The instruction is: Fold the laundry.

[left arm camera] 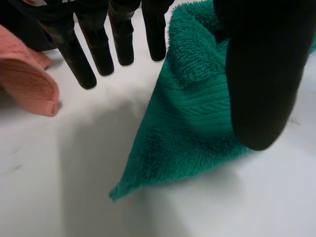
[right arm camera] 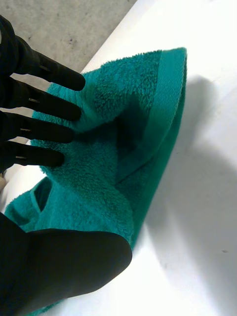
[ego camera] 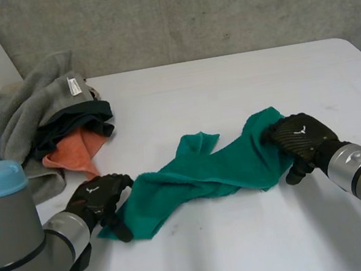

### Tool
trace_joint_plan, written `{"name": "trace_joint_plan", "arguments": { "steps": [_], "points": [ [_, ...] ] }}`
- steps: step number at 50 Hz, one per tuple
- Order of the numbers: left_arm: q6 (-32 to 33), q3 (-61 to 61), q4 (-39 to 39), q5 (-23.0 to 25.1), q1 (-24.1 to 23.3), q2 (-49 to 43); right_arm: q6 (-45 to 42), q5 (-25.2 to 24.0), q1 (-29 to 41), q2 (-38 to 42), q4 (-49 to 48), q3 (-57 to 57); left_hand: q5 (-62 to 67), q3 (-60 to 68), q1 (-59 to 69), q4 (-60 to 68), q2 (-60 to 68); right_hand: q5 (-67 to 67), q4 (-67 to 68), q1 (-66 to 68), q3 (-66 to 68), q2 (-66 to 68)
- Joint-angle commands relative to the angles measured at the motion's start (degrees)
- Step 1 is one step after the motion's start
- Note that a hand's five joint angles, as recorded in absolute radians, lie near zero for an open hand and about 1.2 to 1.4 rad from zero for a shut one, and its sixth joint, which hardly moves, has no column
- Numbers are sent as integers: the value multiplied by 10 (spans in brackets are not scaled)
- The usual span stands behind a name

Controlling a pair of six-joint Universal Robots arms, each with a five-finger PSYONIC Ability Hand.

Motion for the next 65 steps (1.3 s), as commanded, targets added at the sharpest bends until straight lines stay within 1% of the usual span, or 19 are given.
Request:
{"name": "trace_joint_plan", "arguments": {
  "steps": [1,2,9,15,17,19,20,21,25,28,32,34,36,41,45,52,57,62,65],
  "points": [
    [-1,40,3,11,5,-39,4,5,15,20,-31,-1,164,167,166,165,166,4,5,12,8,13],
    [-1,45,3,11,5,-44,4,5,18,24,-37,-1,268,271,269,269,270,-8,-6,0,-4,1],
    [2,56,19,11,6,-52,-2,8,40,69,-87,-18,583,586,584,584,585,-40,-38,-32,-36,-31],
    [6,58,42,9,5,-52,-34,15,54,112,-103,-50,592,595,593,592,594,-21,-20,-13,-18,-13],
    [8,59,41,8,4,-52,-51,21,54,125,-104,-63,592,595,593,592,594,59,61,67,63,68],
    [8,62,40,7,2,-51,-59,29,54,130,-104,-73,592,595,593,592,594,210,211,218,214,219],
    [8,63,39,7,0,-51,-61,43,53,128,-103,-85,592,595,593,592,594,461,462,469,464,469],
    [8,65,36,3,-1,-44,-61,52,50,126,-103,-91,592,595,593,592,594,516,517,524,520,525],
    [9,70,33,-19,-4,-5,-58,105,50,111,-97,-112,592,595,593,592,594,516,518,524,520,525],
    [10,83,25,-28,-3,79,-66,132,44,47,-74,-129,592,595,593,592,594,516,518,524,520,525],
    [14,112,0,-28,-4,174,-68,137,12,-62,36,-175,592,595,593,592,594,516,518,524,520,525],
    [20,133,-21,-26,-3,226,-69,137,-14,-112,131,-234,592,595,593,592,594,516,518,524,520,525],
    [26,145,-37,-25,-3,253,-70,133,-35,-130,221,-290,592,595,593,592,594,516,518,524,520,525],
    [38,161,-69,-19,-3,271,-71,112,-52,-133,331,-366,592,595,593,592,594,516,518,524,520,525],
    [51,153,-70,-20,-16,245,-73,106,-53,-115,346,-372,592,595,593,592,594,516,518,524,520,525],
    [109,188,-44,-29,-53,72,-103,117,-42,-12,341,-366,592,595,593,592,594,516,518,524,520,525],
    [166,320,16,-74,-60,-78,-120,143,-32,67,317,-412,592,595,593,592,594,516,518,524,520,525],
    [218,499,37,-99,-66,-139,-123,186,-28,116,239,-511,592,595,593,592,594,516,518,524,520,525],
    [234,613,68,-99,-68,-151,-121,199,-28,120,145,-570,592,595,593,592,594,516,518,524,520,525]
  ]
}}
